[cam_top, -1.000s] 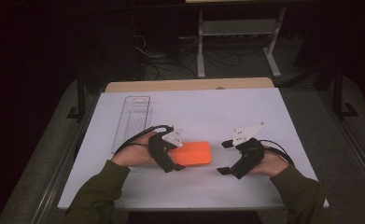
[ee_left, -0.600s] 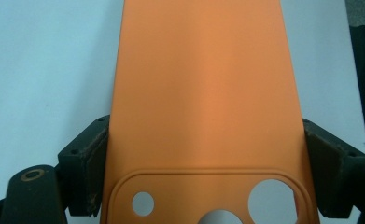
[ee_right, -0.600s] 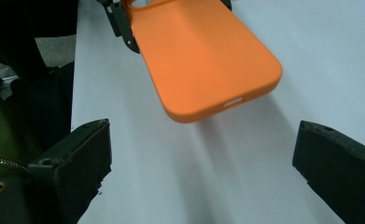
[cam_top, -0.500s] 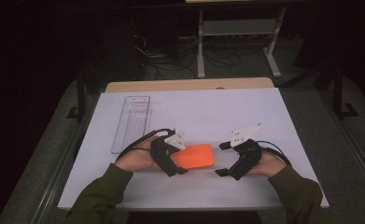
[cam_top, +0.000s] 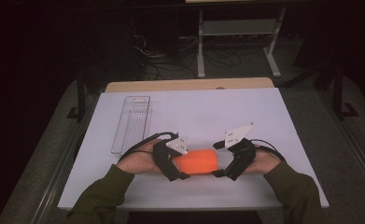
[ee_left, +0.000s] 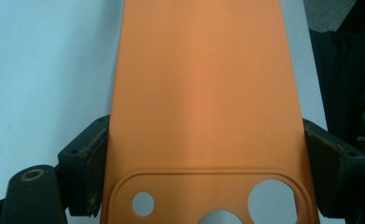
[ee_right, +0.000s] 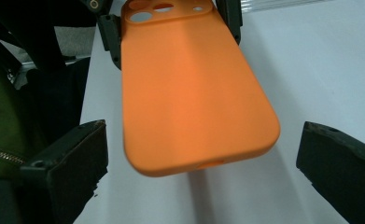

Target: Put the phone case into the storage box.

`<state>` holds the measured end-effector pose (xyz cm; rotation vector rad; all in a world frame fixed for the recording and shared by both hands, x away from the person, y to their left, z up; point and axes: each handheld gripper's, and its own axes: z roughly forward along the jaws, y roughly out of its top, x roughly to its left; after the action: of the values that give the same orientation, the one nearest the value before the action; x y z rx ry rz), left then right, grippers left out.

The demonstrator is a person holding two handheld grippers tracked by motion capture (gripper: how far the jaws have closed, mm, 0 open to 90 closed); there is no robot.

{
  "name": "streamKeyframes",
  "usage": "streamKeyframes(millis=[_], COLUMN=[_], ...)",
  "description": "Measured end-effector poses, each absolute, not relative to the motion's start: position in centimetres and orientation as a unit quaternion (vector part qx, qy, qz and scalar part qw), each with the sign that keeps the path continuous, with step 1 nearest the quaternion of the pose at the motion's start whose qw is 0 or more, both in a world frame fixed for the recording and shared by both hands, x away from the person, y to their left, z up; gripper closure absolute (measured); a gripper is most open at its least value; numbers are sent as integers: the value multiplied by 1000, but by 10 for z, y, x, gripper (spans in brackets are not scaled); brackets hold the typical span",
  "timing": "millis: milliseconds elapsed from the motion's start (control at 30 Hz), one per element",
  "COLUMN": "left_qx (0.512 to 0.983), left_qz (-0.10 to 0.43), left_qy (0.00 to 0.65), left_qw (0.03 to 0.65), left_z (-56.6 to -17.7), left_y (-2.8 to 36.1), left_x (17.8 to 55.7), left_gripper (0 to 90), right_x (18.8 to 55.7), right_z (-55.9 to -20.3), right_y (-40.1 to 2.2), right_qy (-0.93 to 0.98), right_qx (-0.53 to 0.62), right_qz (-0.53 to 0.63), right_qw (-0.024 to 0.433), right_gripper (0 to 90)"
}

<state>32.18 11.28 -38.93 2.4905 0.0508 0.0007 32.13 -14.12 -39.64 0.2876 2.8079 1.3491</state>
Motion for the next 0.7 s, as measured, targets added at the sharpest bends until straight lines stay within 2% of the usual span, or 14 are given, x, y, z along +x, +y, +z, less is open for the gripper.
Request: streamKeyframes(millis=[400,700], left_qx=[947,946], left_qz=[-2,-3], left_qy=[16,13], left_qw=[319,323], left_z=[-389,-389], left_y=[111,111], left_x=[321,321], left_gripper=[154,154], right_x=[324,323], right_z=[-401,-403], right_y=[-134,-128], right_qy=[900,904], right_qx=[68,50], right_qz=[431,425], right_qw=[1,0], right_gripper=[20,72])
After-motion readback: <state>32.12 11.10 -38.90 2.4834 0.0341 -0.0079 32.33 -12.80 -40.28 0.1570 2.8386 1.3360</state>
